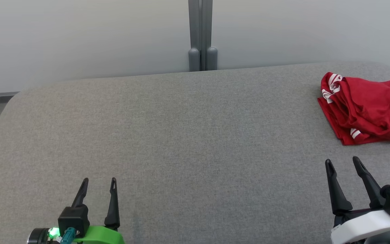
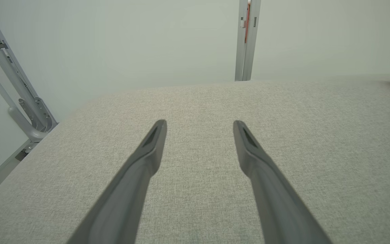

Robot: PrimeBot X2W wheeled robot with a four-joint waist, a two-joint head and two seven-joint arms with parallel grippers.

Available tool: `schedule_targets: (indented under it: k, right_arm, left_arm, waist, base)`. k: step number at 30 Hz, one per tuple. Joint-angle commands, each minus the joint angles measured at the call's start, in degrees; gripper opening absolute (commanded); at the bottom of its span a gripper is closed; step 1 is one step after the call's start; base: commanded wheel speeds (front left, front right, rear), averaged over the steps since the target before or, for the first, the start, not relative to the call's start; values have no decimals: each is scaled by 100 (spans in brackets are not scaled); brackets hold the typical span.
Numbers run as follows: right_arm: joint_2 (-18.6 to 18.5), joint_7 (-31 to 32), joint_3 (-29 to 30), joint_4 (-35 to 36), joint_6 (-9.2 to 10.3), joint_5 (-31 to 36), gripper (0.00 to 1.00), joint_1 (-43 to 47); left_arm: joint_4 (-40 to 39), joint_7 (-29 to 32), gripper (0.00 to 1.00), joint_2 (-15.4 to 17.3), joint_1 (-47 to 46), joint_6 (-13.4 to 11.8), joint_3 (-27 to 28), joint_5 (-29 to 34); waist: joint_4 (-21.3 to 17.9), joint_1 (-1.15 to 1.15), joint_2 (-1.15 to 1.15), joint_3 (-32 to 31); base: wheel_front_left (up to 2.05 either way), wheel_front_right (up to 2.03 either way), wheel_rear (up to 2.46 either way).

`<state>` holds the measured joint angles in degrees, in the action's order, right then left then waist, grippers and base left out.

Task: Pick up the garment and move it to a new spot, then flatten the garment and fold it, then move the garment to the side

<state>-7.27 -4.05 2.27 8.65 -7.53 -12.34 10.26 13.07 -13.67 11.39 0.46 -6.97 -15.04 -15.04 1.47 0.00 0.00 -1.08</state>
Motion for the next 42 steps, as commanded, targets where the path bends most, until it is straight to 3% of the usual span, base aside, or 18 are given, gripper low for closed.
schedule_targets:
  k: [1,2,3,42]
  right_arm:
    - [-20,11,-6,7,10,-27,100,42]
    - [-24,10,-6,1,10,-38,100,38]
    - [5,0,0,-38,-1,-17,0,1]
    - [75,331,19,-1021,2,-3689,0,-734]
  left_arm:
    - [11,-22,100,2,-53,-10,-16,-40]
    - [5,-33,100,-7,-70,29,-29,-63]
    - [33,0,0,-15,-5,21,-22,-20]
    - [70,896,0,-386,-327,659,946,-3429]
  waist:
    - [2,0,0,-3]
    - [5,0,0,-4]
    - [2,0,0,-5]
    - [-43,0,0,35]
  base:
    - [0,0,0]
    - [0,0,0]
    - [0,0,0]
    - [0,0,0]
